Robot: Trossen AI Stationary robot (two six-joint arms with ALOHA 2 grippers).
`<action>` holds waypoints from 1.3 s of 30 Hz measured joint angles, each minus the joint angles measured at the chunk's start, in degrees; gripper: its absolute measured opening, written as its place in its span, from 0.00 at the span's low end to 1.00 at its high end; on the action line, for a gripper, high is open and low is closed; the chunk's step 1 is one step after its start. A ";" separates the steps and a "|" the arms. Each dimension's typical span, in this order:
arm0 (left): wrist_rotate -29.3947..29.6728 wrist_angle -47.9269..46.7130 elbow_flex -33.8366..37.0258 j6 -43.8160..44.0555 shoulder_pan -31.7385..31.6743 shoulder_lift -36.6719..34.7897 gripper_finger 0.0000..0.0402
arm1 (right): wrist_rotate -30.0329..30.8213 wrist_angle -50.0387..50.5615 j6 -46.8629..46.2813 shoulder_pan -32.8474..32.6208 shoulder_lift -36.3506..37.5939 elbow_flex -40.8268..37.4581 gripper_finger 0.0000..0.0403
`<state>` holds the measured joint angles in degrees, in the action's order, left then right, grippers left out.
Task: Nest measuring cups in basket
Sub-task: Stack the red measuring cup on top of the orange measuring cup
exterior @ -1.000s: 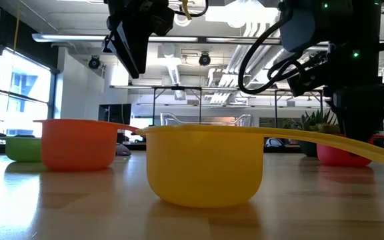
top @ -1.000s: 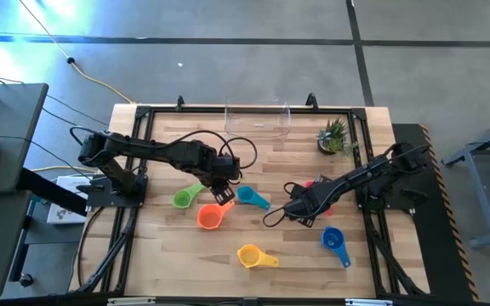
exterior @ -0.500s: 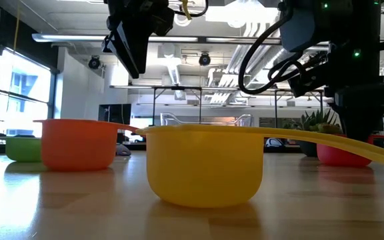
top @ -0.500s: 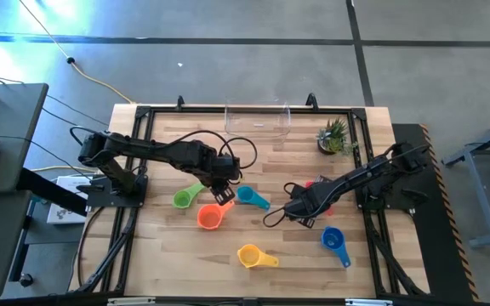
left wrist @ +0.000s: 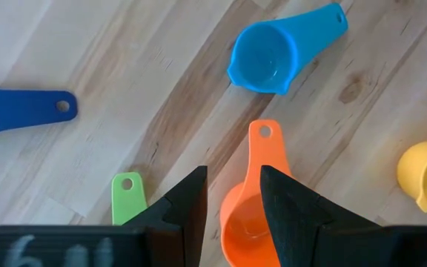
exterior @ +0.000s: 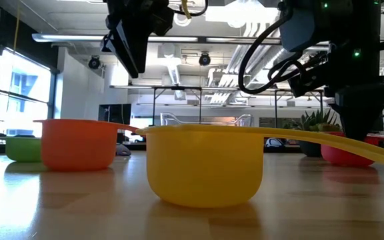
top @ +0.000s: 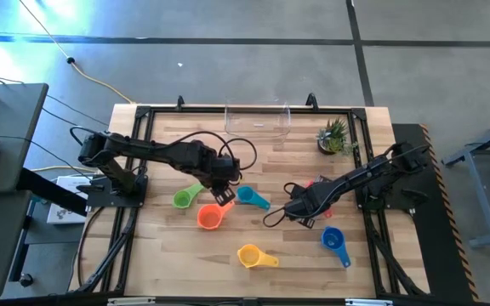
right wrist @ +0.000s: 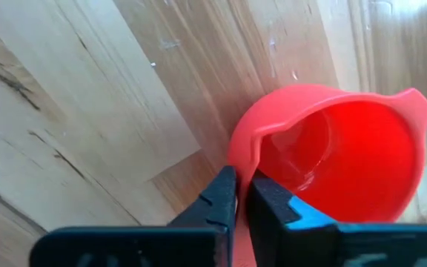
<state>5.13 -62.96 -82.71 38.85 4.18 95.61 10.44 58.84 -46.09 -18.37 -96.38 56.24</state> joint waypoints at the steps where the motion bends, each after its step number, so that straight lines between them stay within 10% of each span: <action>1: -0.02 -0.01 0.01 0.00 0.03 0.00 0.29 | -0.01 -0.01 0.01 0.00 0.07 -0.01 0.02; 21: -0.17 -0.36 0.01 1.11 1.48 0.00 0.29 | 4.06 2.36 9.05 0.11 0.81 13.69 0.01; 39: -7.81 -0.20 0.01 -5.20 1.54 0.00 0.33 | -4.87 -2.66 14.02 -4.38 0.81 17.01 0.01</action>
<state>-2.69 -63.16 -82.70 33.65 5.71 95.61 5.57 56.18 -32.06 -22.75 -95.57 73.25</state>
